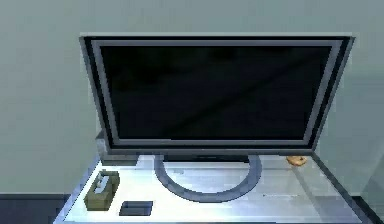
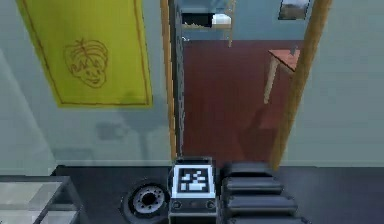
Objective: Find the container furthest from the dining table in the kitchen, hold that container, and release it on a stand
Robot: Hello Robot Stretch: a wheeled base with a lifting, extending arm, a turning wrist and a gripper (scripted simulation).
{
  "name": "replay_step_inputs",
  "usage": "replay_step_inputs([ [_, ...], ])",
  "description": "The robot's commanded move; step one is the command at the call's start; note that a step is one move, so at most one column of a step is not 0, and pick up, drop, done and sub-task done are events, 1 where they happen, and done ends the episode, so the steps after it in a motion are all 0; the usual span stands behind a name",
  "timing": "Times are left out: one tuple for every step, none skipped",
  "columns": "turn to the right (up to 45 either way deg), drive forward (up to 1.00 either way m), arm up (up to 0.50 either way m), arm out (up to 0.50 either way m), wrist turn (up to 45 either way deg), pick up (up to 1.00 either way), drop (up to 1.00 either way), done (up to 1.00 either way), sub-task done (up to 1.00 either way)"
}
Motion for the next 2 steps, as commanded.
replay_step_inputs([
  [0.0, 0.25, 0.00, 0.00, 0.0, 0.00, 0.00, 0.00, 0.00],
  [-45.0, 0.00, 0.00, 0.00, 0.0, 0.00, 0.00, 0.00, 0.00],
])
